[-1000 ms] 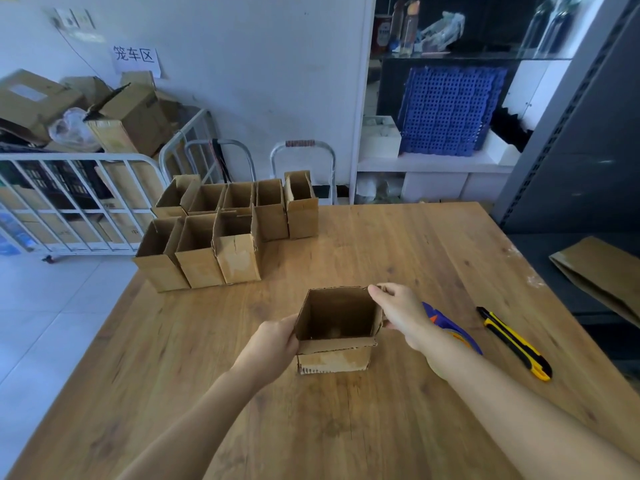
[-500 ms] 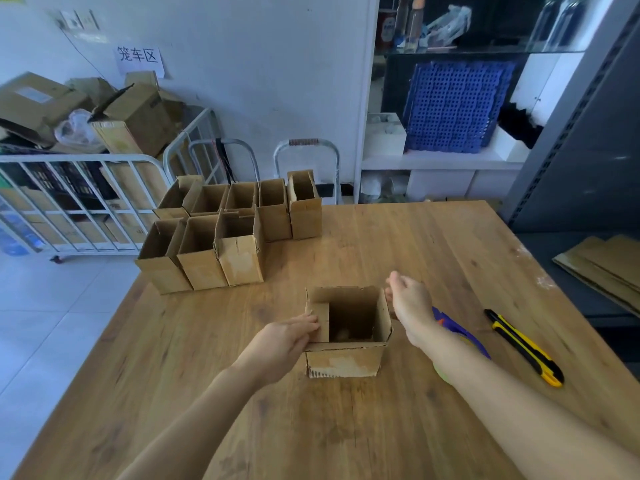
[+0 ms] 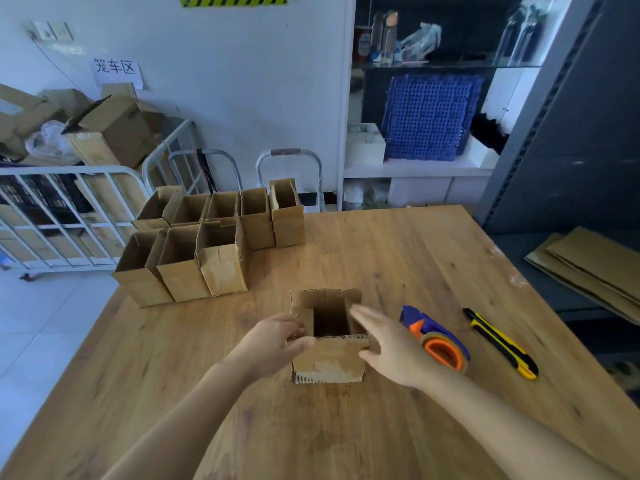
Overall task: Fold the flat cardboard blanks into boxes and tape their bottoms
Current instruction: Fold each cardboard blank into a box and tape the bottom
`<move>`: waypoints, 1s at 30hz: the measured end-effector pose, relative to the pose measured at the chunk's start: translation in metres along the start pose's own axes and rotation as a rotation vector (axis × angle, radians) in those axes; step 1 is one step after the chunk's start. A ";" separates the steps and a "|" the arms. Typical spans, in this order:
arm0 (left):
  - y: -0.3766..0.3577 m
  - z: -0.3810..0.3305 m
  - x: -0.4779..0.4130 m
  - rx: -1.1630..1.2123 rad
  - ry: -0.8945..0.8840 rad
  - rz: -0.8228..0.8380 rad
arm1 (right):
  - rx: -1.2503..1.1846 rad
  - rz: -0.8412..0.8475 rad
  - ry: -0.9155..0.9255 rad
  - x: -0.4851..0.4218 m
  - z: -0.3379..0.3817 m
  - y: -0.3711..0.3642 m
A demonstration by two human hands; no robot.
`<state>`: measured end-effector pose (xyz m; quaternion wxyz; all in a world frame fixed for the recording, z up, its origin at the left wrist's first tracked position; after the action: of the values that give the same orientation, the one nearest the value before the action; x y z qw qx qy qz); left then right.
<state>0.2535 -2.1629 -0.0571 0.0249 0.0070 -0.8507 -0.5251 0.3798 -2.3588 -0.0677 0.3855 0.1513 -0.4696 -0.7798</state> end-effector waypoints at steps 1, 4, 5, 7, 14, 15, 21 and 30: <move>0.000 -0.001 0.000 0.000 0.002 -0.016 | 0.027 0.040 0.004 -0.003 0.002 -0.002; -0.002 -0.003 0.002 0.046 0.014 -0.085 | -0.056 0.060 -0.053 -0.007 0.004 0.000; -0.003 -0.003 0.002 0.066 0.030 -0.112 | -0.116 0.064 -0.070 -0.009 0.004 0.002; -0.005 -0.003 -0.001 0.066 0.070 -0.177 | -0.196 0.039 -0.100 -0.010 0.005 0.007; -0.011 -0.010 -0.014 0.043 0.262 -0.427 | -0.212 -0.242 -0.253 -0.019 0.019 -0.006; -0.011 -0.010 -0.016 -0.029 0.236 -0.417 | -0.183 -0.250 -0.245 -0.020 0.019 -0.007; -0.019 -0.009 -0.020 -0.271 -0.004 -0.253 | 0.058 -0.274 -0.072 -0.014 0.016 -0.008; -0.041 -0.008 -0.008 -0.269 -0.019 -0.077 | 0.110 -0.145 -0.029 -0.004 0.014 -0.011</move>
<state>0.2611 -2.1877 -0.0901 -0.0026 0.0313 -0.7719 -0.6350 0.3687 -2.3444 -0.0704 0.3123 0.1945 -0.5050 -0.7808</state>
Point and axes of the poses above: each hand's wrist, its own x-axis away from the middle knuckle, its own y-axis out of the back of the hand, z = x × y, the point moved 2 cm from there along -x, towards the middle knuckle, and after that the axes turned 11 degrees about -y, right-handed, at the moved point
